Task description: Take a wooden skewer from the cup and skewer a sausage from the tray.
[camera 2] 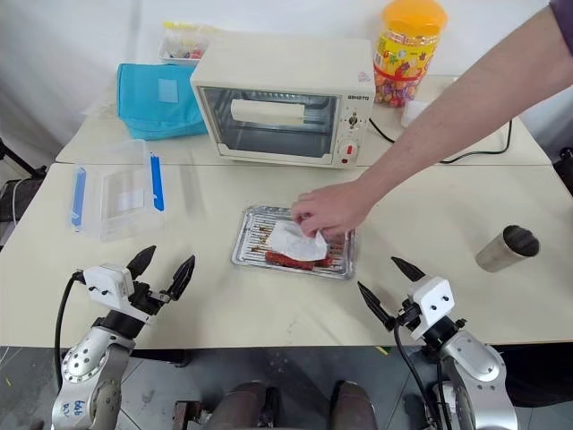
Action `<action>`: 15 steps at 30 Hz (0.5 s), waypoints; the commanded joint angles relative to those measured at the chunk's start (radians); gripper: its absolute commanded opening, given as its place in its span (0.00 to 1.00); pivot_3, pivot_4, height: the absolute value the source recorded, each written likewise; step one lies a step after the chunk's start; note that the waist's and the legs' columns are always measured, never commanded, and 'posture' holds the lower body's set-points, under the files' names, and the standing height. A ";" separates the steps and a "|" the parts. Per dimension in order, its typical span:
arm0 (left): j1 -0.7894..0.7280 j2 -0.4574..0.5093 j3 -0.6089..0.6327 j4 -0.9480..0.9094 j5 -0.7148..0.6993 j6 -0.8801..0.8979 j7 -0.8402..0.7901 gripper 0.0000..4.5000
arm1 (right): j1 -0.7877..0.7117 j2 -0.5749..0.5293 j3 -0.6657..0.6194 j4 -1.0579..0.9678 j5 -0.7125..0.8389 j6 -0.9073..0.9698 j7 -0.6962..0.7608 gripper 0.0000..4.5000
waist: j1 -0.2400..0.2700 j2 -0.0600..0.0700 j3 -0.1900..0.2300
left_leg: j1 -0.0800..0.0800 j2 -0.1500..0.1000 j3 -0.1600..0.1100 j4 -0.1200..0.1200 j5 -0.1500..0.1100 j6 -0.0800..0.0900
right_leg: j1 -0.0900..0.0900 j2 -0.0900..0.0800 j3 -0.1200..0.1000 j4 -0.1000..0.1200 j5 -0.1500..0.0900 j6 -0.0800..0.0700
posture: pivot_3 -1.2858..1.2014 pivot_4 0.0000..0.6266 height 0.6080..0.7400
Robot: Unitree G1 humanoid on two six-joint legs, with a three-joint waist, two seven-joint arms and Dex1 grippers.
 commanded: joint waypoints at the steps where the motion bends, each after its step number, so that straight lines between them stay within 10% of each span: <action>1: 0.001 0.009 0.012 -0.015 0.005 -0.025 -0.002 1.00 | -0.009 0.000 0.000 -0.006 0.007 -0.018 0.007 1.00 | 0.000 0.000 0.000 | 0.000 0.000 0.000 0.000 0.000 0.000 | 0.000 0.000 0.000 0.000 0.000 0.000 | 0.52 0.24 1.00; 15: 0.025 0.019 0.023 -0.033 0.002 -0.026 -0.011 1.00 | -0.018 -0.025 -0.001 0.007 0.029 -0.018 0.069 1.00 | 0.000 0.000 0.000 | 0.000 0.000 0.000 0.000 0.000 0.000 | 0.000 0.000 0.000 0.000 0.000 0.000 | 0.52 0.24 1.00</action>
